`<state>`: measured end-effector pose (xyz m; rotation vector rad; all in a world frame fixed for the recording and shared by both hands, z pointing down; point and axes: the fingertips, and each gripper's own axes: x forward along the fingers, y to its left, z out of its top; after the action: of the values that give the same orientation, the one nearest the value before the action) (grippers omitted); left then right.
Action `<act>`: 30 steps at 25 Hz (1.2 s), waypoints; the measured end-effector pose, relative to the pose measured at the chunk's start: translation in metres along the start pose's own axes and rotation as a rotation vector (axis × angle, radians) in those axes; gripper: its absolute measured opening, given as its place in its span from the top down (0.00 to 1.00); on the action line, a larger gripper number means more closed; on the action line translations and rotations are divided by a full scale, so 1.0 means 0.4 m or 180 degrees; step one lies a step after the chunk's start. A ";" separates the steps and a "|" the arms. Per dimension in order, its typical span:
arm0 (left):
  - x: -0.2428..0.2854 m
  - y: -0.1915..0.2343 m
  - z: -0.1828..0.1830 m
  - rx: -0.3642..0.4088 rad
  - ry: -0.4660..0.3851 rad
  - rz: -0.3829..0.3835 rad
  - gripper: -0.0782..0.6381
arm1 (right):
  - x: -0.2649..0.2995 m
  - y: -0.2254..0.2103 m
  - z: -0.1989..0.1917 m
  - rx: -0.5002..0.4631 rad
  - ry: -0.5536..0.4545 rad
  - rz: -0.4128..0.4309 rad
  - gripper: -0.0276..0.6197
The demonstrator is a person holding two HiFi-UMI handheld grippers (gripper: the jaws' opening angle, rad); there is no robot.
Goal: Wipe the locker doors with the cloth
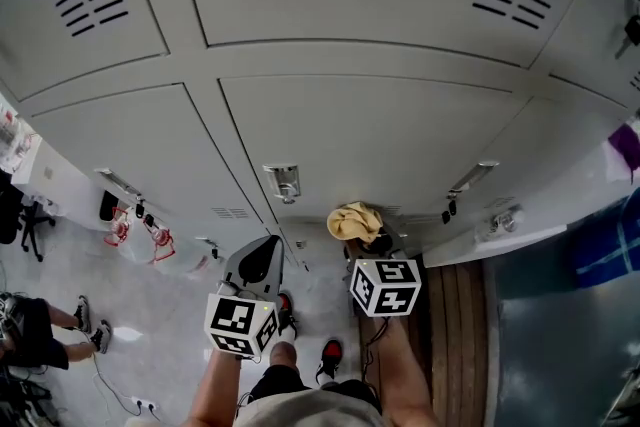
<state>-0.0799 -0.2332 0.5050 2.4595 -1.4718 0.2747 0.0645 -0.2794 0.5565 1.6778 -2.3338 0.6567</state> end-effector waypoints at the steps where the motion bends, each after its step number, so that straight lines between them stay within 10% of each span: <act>1: 0.005 -0.006 0.001 0.0006 0.0004 -0.0014 0.86 | -0.004 -0.012 0.001 0.0007 -0.0003 -0.0024 0.68; 30: 0.063 -0.123 0.020 0.0142 0.0036 -0.0218 0.86 | -0.106 -0.182 0.032 0.0061 -0.0148 -0.0322 0.68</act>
<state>-0.0243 -0.2345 0.4985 2.5335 -1.3882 0.3104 0.1482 -0.2680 0.5455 1.8248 -2.2624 0.6292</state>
